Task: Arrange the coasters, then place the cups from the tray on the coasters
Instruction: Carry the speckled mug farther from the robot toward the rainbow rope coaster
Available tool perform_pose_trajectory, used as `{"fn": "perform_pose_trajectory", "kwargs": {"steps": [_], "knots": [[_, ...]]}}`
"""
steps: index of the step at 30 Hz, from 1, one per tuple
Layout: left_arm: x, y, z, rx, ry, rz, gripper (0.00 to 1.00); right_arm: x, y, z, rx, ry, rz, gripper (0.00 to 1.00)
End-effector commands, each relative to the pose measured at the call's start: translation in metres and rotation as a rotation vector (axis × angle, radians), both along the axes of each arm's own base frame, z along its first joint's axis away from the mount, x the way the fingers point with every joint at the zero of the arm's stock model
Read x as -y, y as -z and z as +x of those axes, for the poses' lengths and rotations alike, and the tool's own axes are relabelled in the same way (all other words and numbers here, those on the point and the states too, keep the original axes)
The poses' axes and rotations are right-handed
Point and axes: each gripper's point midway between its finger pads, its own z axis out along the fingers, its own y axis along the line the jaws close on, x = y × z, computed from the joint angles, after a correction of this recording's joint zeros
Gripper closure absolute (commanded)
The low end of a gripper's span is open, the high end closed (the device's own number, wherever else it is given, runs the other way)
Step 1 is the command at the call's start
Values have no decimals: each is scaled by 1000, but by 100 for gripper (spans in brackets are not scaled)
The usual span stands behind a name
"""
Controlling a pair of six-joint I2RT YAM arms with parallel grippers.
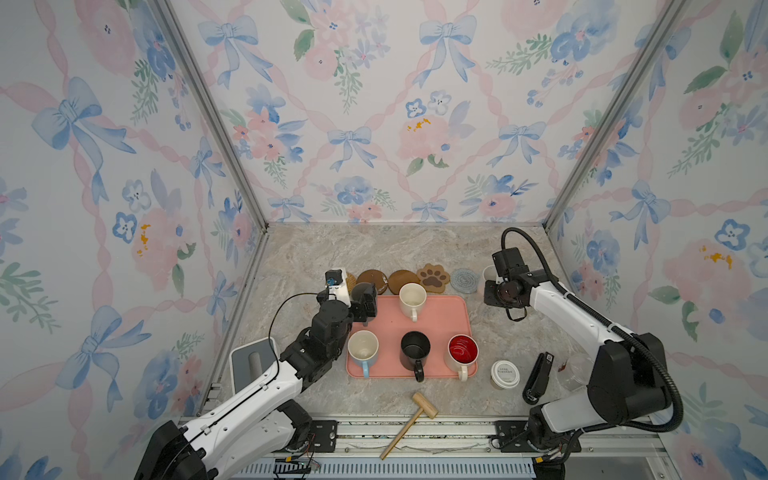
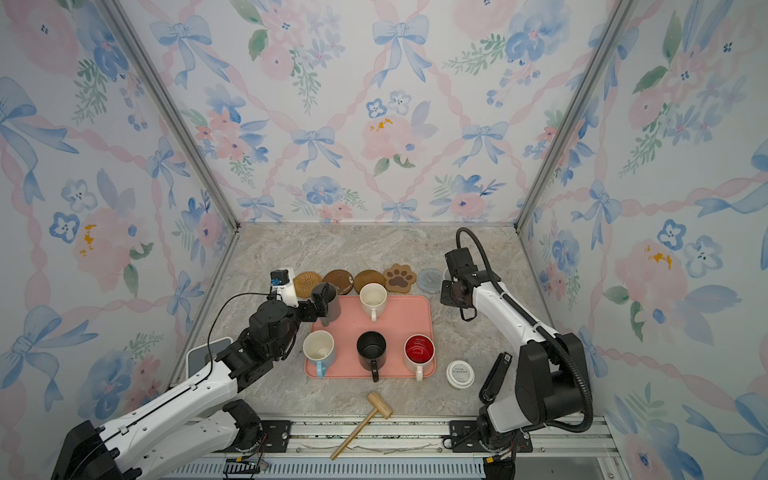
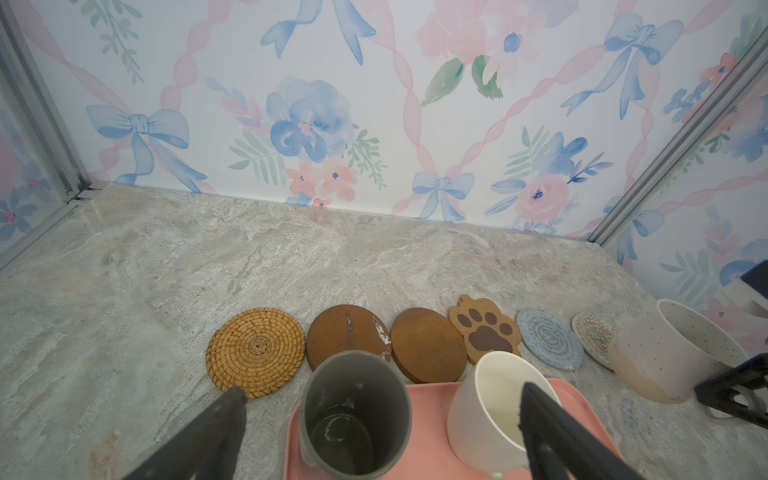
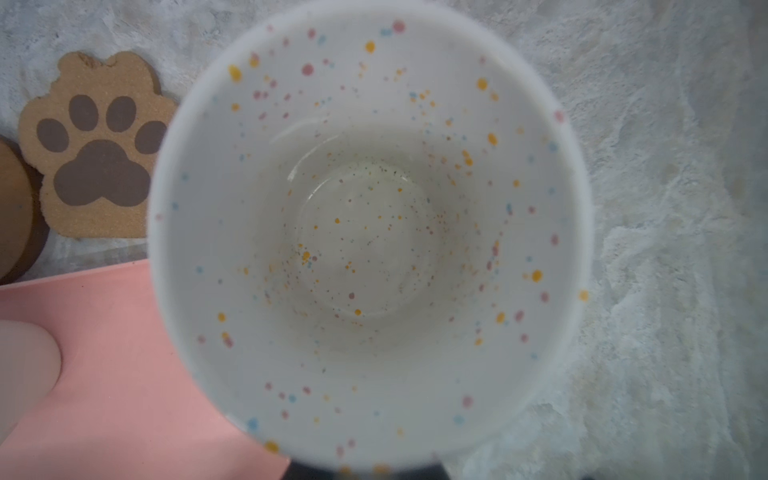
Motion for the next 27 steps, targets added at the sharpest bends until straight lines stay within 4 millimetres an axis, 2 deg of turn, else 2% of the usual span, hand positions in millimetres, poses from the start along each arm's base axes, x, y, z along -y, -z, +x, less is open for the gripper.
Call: {"fn": "perform_pose_trajectory", "kwargs": {"steps": [1, 14, 16, 18, 27], "knots": [[-4, -1, -2, 14, -11, -4, 2, 4, -24, 31, 108, 3, 8, 100], [-8, -2, -3, 6, -26, -2, 2, 22, -8, 64, 85, 17, 35, 100], [-9, -2, -4, 7, -29, -1, 2, 24, -12, 67, 99, 23, 38, 100], [-9, -2, -3, 7, -33, -1, 2, 26, -1, 70, 76, 29, 37, 100], [-9, -2, -3, 7, -35, 2, 2, 35, 5, 77, 71, 47, 32, 100]]}}
